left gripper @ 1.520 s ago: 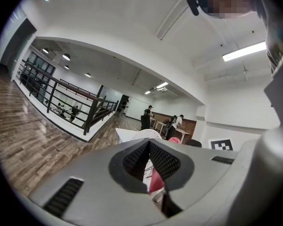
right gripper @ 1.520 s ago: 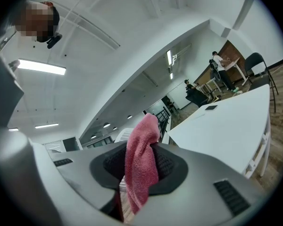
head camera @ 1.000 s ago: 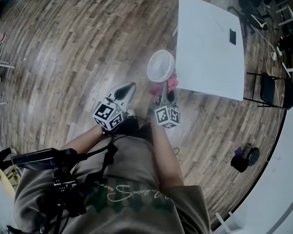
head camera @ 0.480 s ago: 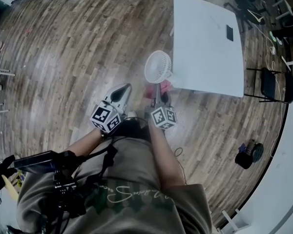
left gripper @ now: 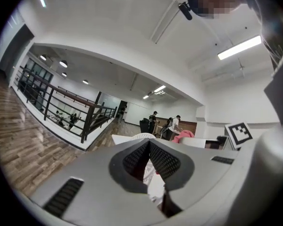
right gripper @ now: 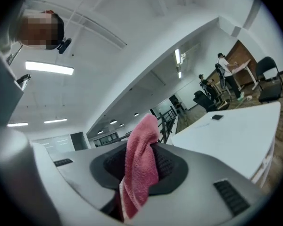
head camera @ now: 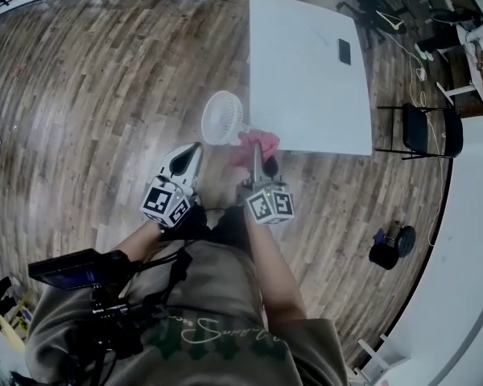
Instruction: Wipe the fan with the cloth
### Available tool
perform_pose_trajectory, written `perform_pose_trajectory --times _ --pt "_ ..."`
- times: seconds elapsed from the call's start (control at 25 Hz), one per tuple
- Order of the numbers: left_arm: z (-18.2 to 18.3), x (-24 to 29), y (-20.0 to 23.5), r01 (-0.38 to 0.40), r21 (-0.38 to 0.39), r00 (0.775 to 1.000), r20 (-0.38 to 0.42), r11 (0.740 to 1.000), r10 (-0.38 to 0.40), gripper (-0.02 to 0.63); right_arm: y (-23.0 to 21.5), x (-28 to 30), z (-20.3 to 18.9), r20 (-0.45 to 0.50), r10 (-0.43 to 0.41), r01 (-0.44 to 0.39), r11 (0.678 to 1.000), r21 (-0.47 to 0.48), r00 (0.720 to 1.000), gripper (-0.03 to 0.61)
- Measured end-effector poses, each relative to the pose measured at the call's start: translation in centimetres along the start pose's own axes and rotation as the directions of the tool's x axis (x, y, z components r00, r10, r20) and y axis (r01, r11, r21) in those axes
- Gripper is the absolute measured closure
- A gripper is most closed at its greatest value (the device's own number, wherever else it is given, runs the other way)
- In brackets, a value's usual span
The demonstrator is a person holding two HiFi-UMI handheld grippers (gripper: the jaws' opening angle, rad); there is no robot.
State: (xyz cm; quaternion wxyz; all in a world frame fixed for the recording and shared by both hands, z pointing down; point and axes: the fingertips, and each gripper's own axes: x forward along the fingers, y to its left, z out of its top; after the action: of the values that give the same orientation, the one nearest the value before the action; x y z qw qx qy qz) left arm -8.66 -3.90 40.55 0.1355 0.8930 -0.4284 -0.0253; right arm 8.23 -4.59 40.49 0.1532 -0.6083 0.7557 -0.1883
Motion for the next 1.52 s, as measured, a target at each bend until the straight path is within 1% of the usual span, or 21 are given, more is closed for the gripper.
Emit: perform_pose_trajectory --times 0.12,0.2,0.28,0.32,0.48,0.56,0.64,0.8,0.92,1.08,1.2,1.32,1.44,1.52 --pt "1.6 2.0 -1.3 -0.047 0.061 0.998 0.051 0.997 0.044 0.595 -0.3 2.4 2.9 -0.033 0.083 -0.086 0.989 -0.120 0.996 0.476" --pt "2.2 3.1 -2.3 -0.096 0.078 0.994 0.067 0.992 0.091 0.595 -0.7 3.5 3.2 -0.072 0.120 -0.132 0.973 -0.191 0.990 0.476" --pt "2.5 4.1 -3.2 -0.145 0.086 0.987 0.075 0.986 0.139 0.595 -1.4 4.6 2.5 -0.111 0.147 -0.170 0.956 -0.238 0.983 0.476" --pt "2.6 4.6 -3.5 -0.169 0.090 0.984 0.075 0.982 0.162 0.595 -1.7 5.2 1.9 -0.129 0.157 -0.184 0.953 -0.239 0.979 0.476" --pt "2.3 5.9 -4.2 -0.258 0.108 0.965 0.071 0.960 0.252 0.595 -2.5 7.1 -0.6 -0.186 0.193 -0.225 0.959 -0.170 0.963 0.476" --pt "2.3 6.1 -4.4 -0.301 0.105 0.952 0.082 0.948 0.294 0.595 -2.4 7.9 -1.7 -0.217 0.221 -0.263 0.947 -0.187 0.951 0.476" --pt "2.2 5.6 -5.0 -0.329 0.104 0.943 0.085 0.939 0.321 0.595 -2.2 8.2 -2.8 -0.250 0.230 -0.286 0.933 -0.218 0.941 0.476" --pt "1.7 5.0 -6.2 -0.349 0.139 0.937 0.080 0.927 0.341 0.595 -2.4 8.9 -4.4 -0.294 0.214 -0.288 0.928 -0.238 0.932 0.476" --pt "1.4 5.3 -6.4 -0.364 0.138 0.931 0.091 0.921 0.355 0.595 -2.8 9.0 -5.7 -0.322 0.208 -0.289 0.931 -0.225 0.924 0.476" --pt "1.0 5.0 -6.4 -0.397 0.118 0.917 0.097 0.910 0.387 0.595 -2.6 8.9 -8.0 -0.370 0.216 -0.315 0.921 -0.230 0.903 0.476" --pt "0.8 4.3 -5.8 -0.426 0.133 0.904 0.105 0.895 0.415 0.595 -2.1 9.0 -8.9 -0.378 0.223 -0.329 0.913 -0.243 0.898 0.474" --pt "0.4 3.9 -5.3 -0.444 0.112 0.895 0.104 0.889 0.434 0.595 -1.9 9.0 -9.6 -0.393 0.223 -0.337 0.909 -0.247 0.892 0.474" --pt "0.1 4.0 -5.3 -0.446 0.088 0.894 0.089 0.891 0.439 0.595 -2.1 8.9 -9.7 -0.391 0.217 -0.327 0.914 -0.241 0.894 0.474" --pt "0.1 4.4 -5.5 -0.436 0.076 0.900 0.053 0.896 0.433 0.595 -2.0 9.0 -9.1 -0.363 0.222 -0.321 0.916 -0.242 0.905 0.472"
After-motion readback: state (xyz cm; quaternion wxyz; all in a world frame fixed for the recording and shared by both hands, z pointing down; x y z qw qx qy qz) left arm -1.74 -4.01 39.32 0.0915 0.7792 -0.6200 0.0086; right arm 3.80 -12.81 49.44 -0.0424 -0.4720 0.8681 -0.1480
